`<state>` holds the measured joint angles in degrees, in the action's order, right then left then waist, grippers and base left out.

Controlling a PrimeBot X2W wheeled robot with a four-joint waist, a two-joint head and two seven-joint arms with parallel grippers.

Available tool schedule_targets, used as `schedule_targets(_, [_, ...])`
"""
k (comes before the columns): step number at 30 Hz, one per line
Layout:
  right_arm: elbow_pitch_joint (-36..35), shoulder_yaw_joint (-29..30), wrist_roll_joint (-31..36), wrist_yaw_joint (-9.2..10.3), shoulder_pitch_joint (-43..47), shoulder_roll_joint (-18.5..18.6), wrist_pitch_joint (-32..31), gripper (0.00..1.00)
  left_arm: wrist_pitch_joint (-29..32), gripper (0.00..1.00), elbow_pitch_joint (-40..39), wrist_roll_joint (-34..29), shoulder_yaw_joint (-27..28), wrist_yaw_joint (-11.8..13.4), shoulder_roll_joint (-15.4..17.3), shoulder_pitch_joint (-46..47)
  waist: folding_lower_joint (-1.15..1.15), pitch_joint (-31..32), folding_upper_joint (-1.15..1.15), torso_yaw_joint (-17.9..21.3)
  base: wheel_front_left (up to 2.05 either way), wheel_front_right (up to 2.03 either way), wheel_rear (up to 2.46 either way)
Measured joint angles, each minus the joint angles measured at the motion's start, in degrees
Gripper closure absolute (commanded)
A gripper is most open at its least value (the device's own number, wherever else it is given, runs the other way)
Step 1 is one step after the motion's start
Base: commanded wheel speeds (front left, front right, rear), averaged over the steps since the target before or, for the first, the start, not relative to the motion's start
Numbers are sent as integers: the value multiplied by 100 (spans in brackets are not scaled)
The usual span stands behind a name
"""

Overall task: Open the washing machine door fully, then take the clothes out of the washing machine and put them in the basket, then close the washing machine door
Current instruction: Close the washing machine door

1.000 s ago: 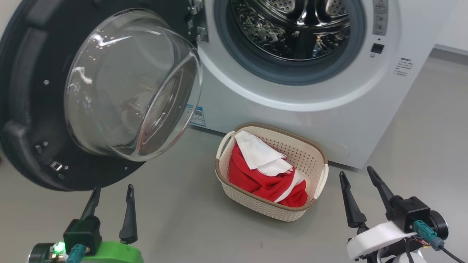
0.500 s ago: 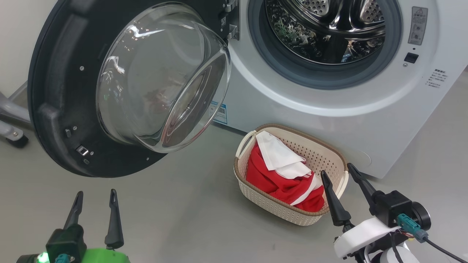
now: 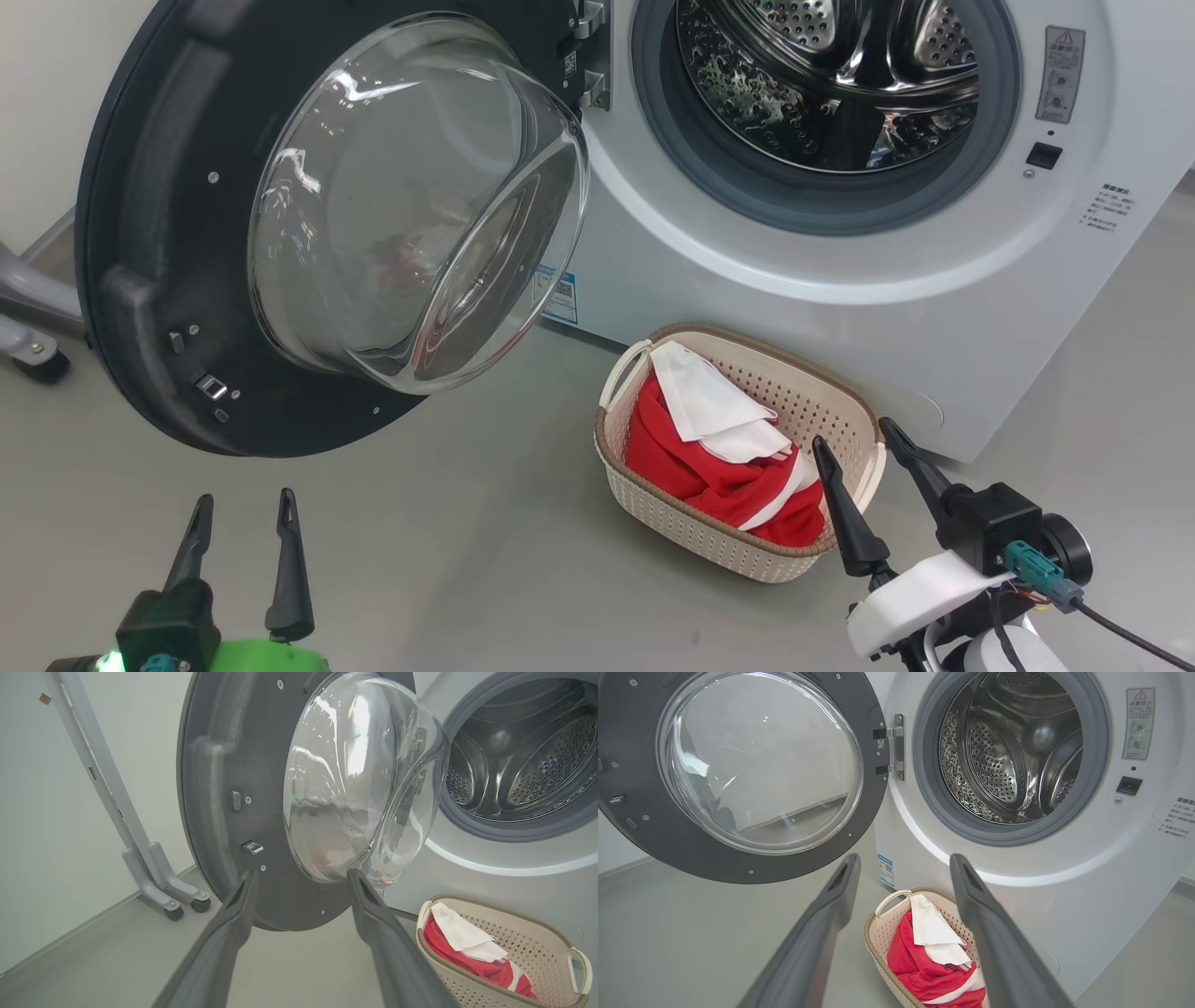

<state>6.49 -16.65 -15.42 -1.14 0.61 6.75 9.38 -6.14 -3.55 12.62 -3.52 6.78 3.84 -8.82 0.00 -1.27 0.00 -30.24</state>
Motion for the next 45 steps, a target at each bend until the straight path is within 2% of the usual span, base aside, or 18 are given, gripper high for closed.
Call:
schedule_targets(1, [8,0,0,1,-4,-2,0,0,0,25,-1,0,0,0,-3,-1,0,6,0,2,0,0,0])
schedule_targets(2, [12,0,0,1,-5,-5,0,0,1,56,-1,0,0,0,-8,-1,0,11,0,5,0,0,0])
schedule_targets(3, [15,0,-1,1,-5,-9,0,0,1,75,-2,1,0,0,-13,-2,0,16,0,8,0,0,0])
schedule_targets(4, [21,0,-1,1,-5,-13,0,0,0,100,-5,16,0,0,-16,-2,0,20,0,10,0,0,0])
schedule_targets(9, [34,0,-1,1,-6,-25,0,0,-42,100,-51,87,-3,0,-27,-2,0,28,0,17,0,0,0])
schedule_targets(15, [37,0,-1,2,-8,-25,1,0,-214,100,-265,533,3,-65,-64,-1,0,9,0,17,0,0,0])
schedule_targets(23, [47,-4,-1,2,-13,-25,1,0,-361,100,-590,2263,4,-682,-107,7,0,-16,0,9,0,0,0])
schedule_targets(26, [54,-4,-1,3,-14,-25,1,0,-412,100,-686,3183,8,-894,-109,18,0,-20,0,9,0,0,0])
schedule_targets(29, [55,-3,-1,4,-14,-24,1,0,-525,100,-836,4414,-32,-1015,-109,57,0,-27,0,10,0,0,0])
schedule_targets(35, [55,24,-2,26,-14,-23,3,0,-638,100,-1068,6036,181,-1162,-113,250,0,-43,0,16,0,0,0])
schedule_targets(45, [51,71,-7,73,-12,-22,23,0,-578,100,-1209,6492,1080,-1222,-82,886,0,-57,0,30,0,0,0])
